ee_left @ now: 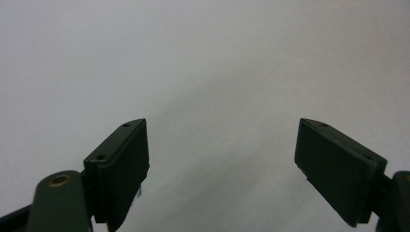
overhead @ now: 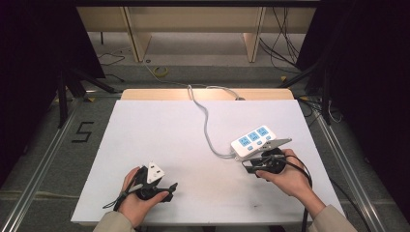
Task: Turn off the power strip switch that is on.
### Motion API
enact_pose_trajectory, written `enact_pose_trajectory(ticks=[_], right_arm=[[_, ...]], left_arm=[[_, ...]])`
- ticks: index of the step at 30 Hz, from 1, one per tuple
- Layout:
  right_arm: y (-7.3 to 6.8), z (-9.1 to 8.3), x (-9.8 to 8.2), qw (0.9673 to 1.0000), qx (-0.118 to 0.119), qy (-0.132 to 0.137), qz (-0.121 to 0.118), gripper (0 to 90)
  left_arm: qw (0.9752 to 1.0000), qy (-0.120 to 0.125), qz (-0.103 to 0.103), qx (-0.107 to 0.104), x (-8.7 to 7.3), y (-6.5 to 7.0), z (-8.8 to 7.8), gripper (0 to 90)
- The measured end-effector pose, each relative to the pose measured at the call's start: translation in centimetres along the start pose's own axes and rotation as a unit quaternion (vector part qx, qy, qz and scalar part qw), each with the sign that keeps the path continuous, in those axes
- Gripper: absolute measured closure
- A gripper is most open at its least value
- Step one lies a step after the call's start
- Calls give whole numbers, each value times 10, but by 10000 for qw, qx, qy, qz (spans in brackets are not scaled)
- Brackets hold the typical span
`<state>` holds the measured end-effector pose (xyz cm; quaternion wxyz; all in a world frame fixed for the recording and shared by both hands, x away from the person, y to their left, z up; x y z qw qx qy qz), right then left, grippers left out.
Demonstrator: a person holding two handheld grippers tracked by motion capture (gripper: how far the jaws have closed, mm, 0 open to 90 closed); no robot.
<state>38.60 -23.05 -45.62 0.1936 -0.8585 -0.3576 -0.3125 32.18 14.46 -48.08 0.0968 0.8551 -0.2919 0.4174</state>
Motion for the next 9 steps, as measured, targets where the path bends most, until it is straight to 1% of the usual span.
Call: enact_pose_trajectory(ticks=[3, 7, 9], right_arm=[[-4, 2, -3, 10000, 44, -8, 9, 616], [-6, 4, -5, 10000, 68, -13, 29, 611], [-7, 5, -6, 9999, 101, 9, -11, 610]], left_arm=[[10000, -1, 1, 16, 0, -1, 0, 195], [10000, -16, 3, 22, 0, -2, 0, 192], [10000, -4, -19, 31, 0, -2, 1, 190]])
Point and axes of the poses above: each handheld gripper's, and its own axes: z roughly forward along the jaws, x roughly out of its top, y roughly to its right, the point moved 1 cm from there along z, roughly forward along the jaws, and after that the axes turned 3 degrees about y, right-handed, at the moved point
